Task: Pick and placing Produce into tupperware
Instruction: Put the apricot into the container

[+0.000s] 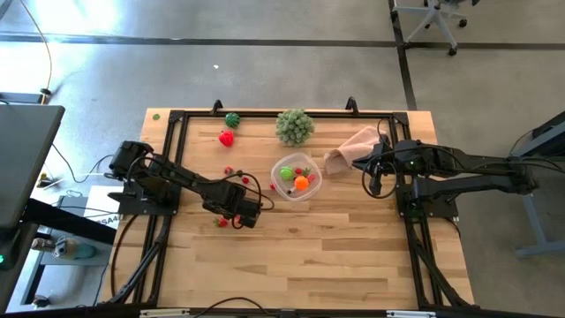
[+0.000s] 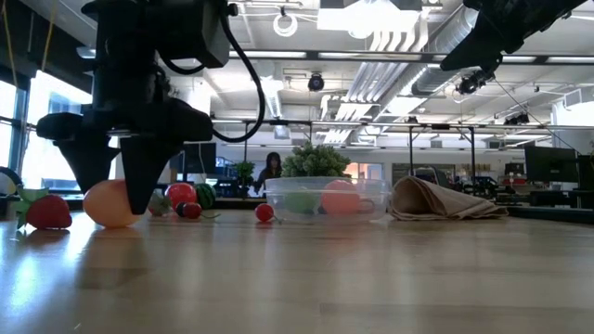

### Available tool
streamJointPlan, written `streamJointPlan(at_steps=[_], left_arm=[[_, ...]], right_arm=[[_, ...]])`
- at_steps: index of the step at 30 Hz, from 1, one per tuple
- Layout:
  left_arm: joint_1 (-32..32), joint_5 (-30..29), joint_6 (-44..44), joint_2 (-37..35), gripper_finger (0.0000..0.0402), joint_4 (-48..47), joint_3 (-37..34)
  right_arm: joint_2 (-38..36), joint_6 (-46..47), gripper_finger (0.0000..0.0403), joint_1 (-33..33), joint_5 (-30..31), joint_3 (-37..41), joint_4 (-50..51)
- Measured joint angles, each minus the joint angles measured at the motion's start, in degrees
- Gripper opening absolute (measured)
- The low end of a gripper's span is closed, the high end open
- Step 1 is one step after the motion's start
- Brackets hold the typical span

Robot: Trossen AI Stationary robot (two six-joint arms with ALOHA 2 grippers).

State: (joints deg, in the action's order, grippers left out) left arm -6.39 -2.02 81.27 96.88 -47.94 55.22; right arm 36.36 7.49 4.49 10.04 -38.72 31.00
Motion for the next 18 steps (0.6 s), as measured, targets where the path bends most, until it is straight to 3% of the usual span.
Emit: streamJointPlan(at_steps=[10,18], left_arm=[[0.0,-0.1,1.6,-0.3,0.0245,0.4,-0.5],[0.0,0.0,1.7,-0.4,0.0249,1.4,-1.6]], right_arm=[[0.0,0.0,0.0030,0.0,0.0,0.0,0.0],[0.0,0.0,0.0030,0.0,0.0,0.0,0.0]])
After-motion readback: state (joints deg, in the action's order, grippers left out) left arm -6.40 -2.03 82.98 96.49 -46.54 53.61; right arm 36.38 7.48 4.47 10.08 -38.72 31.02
